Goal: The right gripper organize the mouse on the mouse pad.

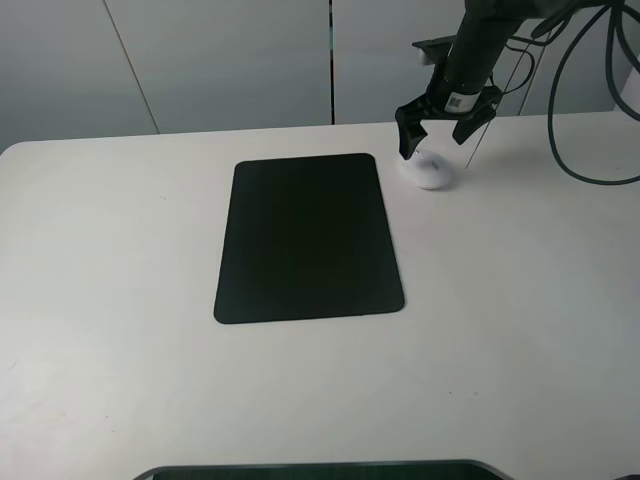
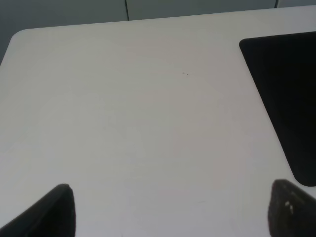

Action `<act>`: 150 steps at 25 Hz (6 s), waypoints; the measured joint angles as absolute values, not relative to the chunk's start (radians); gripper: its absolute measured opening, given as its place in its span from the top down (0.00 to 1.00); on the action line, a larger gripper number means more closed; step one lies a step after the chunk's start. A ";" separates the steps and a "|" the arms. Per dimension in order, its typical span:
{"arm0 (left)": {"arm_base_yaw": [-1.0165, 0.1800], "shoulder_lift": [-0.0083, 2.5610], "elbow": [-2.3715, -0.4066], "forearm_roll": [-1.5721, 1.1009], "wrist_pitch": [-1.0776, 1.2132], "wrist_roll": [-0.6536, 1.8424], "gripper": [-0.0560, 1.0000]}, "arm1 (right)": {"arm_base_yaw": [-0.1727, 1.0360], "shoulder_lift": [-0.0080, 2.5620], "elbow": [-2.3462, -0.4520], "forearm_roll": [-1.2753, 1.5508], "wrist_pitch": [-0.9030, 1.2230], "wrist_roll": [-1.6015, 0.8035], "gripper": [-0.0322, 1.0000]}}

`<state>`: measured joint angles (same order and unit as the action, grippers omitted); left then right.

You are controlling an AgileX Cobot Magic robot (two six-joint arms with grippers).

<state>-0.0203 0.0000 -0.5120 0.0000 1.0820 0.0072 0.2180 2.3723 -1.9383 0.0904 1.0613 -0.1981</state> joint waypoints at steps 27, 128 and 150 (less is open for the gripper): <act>-0.020 0.000 -0.512 0.005 1.082 0.007 0.24 | 0.222 2.466 -1.943 0.093 1.019 -0.204 0.34; -0.020 0.000 -0.512 0.000 1.082 0.007 0.24 | 0.787 2.456 -1.930 -0.170 1.090 0.748 0.52; -0.020 0.000 -0.512 0.005 1.082 0.007 0.24 | 0.771 2.289 -1.930 -0.152 1.117 0.701 0.29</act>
<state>-0.0203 0.0000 -0.5120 0.0055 1.0820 0.0072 0.7706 2.2891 -1.9297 -0.1517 1.1167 0.7007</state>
